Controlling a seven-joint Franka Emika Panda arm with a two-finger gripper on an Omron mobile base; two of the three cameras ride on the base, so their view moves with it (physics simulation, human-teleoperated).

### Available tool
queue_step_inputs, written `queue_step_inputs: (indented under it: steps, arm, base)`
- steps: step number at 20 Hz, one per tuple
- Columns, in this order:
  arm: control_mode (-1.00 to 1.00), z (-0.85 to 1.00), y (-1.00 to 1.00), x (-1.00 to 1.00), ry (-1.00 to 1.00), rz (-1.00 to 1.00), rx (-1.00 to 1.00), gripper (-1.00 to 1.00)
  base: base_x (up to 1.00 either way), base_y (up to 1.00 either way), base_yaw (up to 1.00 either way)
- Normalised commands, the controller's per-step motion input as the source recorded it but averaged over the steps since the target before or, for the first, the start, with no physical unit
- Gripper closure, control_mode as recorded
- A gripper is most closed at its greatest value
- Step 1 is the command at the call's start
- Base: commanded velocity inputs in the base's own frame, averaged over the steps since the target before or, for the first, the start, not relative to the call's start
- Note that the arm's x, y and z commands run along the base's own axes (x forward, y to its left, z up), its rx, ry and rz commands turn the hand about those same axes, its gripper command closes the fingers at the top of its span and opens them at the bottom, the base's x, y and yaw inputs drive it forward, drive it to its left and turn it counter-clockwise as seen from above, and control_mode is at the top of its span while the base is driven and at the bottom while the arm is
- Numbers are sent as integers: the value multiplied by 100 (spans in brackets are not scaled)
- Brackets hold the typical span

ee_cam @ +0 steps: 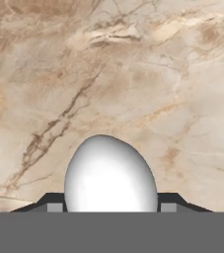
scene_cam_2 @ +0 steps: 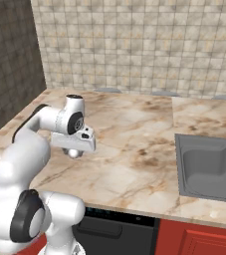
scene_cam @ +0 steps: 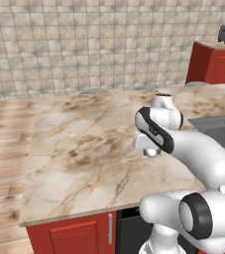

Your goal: Gather the eggs and milk located in the vicinity of the sink area and place them right next to the bowl.

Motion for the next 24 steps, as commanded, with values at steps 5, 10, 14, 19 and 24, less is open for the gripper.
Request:
queue_step_inputs:
  steps: [5,10,14,19,24]
  arm:
    - [-100,98,1,-65,-6,0,0,100]
    - [-100,100,0,-50,-10,0,0,100]
    - [-100,34,0,-22,-4,0,0,100]
    - [-100,0,0,0,0,0,0,100]
    - [-100,0,0,0,0,0,0,100]
  base:
    - [0,0,0]
    - [0,0,0]
    - [0,0,0]
    - [0,0,0]
    - [0,0,0]
